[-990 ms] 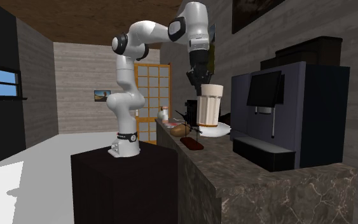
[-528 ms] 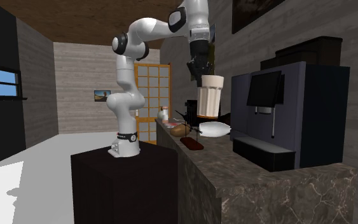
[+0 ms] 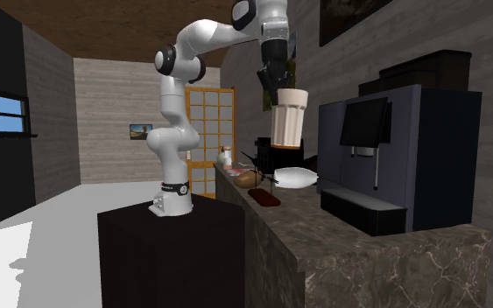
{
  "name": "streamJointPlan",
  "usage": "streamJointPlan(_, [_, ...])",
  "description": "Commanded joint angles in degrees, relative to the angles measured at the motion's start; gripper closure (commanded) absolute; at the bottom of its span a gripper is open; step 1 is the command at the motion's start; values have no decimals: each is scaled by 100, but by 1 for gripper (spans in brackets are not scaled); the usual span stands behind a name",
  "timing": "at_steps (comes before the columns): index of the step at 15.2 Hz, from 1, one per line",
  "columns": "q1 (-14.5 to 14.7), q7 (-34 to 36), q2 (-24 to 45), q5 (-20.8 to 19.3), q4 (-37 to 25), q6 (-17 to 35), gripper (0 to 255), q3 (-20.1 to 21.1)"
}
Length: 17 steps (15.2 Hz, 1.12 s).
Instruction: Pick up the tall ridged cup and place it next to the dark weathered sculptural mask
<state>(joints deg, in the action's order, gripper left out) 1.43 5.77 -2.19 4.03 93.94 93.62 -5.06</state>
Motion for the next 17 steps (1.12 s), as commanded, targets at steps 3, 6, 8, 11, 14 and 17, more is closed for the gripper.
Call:
streamJointPlan(3, [126, 268, -106, -10, 13, -71, 255, 136])
streamJointPlan(6, [316, 676, -267, -18, 203, -13, 255, 356])
streamJointPlan(8, [442, 949, -345, -17, 294, 19, 255, 505])
streamJointPlan(11, [627, 1360, -416, -11, 377, 58, 255, 734])
streamJointPlan(14, [808, 1775, -434, -5, 398, 88, 255, 970])
streamJointPlan(17, [991, 2193, -398, -6, 356, 110, 255, 1206])
